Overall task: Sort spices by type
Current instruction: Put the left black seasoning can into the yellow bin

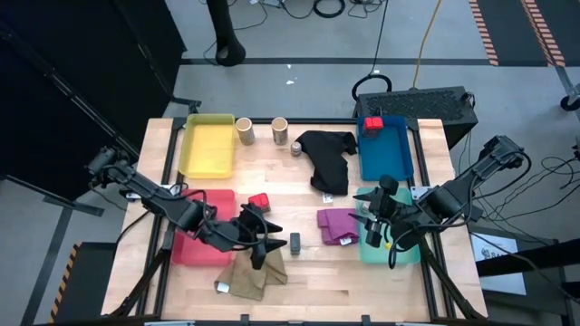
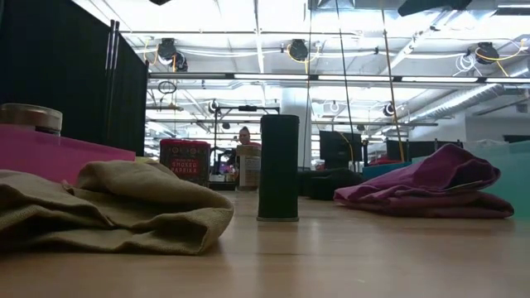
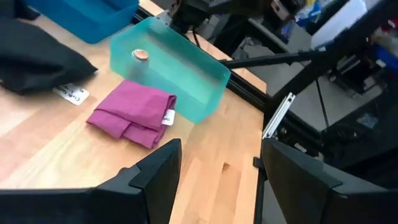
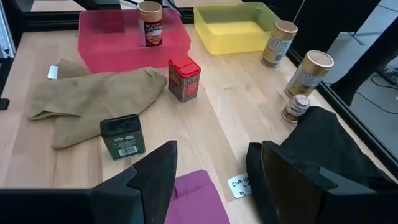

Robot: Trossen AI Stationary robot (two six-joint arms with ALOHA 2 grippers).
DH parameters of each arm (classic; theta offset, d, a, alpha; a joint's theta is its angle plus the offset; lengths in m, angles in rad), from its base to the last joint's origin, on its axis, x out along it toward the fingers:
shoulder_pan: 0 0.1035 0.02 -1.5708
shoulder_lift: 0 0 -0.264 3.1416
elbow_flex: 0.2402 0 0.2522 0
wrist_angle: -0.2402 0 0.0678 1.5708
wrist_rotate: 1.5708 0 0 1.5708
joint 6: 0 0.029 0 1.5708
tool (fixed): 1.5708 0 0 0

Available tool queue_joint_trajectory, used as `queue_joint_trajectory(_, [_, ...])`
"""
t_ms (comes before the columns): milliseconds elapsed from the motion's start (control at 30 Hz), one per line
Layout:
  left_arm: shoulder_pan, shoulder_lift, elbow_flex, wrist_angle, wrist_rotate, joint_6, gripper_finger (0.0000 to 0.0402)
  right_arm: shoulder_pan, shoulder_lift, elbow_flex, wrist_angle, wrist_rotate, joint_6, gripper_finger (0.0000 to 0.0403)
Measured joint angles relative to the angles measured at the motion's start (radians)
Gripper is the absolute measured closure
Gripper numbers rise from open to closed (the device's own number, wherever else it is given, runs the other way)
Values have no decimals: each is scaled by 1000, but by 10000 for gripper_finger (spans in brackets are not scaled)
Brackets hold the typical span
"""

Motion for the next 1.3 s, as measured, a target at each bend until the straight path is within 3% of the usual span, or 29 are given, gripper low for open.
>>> queue_joint_trajectory(267, [5, 27, 77, -125, -10, -85, 171, -2, -16, 0, -20, 4, -17, 188])
queue_joint_trajectory(700, [20, 261, 492, -574, 39, -183, 171, -2, -42, 0, -161, 8, 98, 188])
queue_joint_trajectory(933, [42, 264, 515, -574, 85, -319, 171, 1, -41, 0, -218, -12, 152, 188])
queue_joint_trajectory(1300, [49, 293, 514, -572, 92, -248, 171, 23, -41, 0, -241, -50, 180, 188])
